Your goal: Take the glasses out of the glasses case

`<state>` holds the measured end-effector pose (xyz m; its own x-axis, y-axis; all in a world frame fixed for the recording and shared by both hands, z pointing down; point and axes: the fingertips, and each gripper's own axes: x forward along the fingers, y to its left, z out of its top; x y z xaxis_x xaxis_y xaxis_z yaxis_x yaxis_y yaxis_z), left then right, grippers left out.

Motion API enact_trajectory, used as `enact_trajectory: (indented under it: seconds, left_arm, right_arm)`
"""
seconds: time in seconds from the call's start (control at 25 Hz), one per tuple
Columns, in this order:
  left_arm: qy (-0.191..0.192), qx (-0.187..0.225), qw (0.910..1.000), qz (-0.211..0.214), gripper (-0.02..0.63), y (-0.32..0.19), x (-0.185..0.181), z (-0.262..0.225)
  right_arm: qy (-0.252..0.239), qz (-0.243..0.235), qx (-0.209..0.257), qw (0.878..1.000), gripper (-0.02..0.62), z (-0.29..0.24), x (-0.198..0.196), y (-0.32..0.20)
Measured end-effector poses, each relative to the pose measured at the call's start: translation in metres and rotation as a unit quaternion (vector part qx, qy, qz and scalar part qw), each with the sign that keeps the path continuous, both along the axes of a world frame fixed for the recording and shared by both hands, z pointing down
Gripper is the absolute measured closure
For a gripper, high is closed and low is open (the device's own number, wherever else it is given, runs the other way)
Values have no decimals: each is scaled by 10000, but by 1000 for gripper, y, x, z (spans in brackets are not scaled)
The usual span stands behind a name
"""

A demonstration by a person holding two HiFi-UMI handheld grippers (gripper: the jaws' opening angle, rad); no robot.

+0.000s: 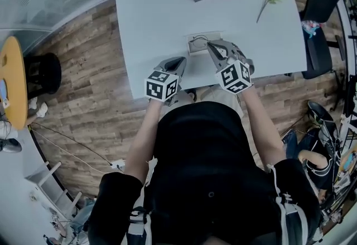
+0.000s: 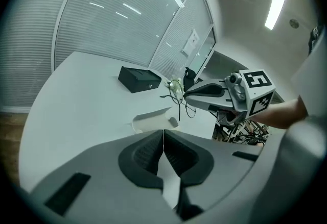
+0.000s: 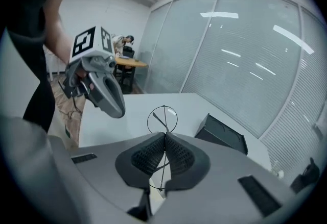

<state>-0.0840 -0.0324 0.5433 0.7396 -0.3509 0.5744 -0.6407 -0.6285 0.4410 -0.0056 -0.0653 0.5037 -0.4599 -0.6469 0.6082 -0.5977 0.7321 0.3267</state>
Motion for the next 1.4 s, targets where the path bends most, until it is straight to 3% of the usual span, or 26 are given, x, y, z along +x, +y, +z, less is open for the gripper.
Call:
enact_trajectory:
  seconds: [0.2,0.56,0.64,0.8,1.04,1.24,1.4]
  left_arm:
    - [245,357,9991,7,583,-9,1,-37]
    - [786,1049,9913,-92,583,-33,9,-109]
    - [841,1130,9899,-169,583,-38,8,-119]
    - [939,1304,9867,-234,583,-45,10,-142]
    - [1179,1657,9784,-368,583,-58,8,-179]
    - [1298,1775,9745,-450,583,-61,5,-195]
    - [1309,1732,9751,-452,583,-58,9,-192]
  right_arm:
    - [-1160,644,229,9909,571,-59,8,6]
    - [-2728,1238,677,9517,571,-133,30,8]
    - [-3128,1354,674,9377,571,-142,35,8]
    - [-4099,1569,652,8962,571,-163,53,9]
    - [-4924,1829,672,8483,571,-187,78,4]
    - [-5171,1835,644,8335,572,-197,85,4]
    - [-5145,1742,605,8374,574,-197,85,7]
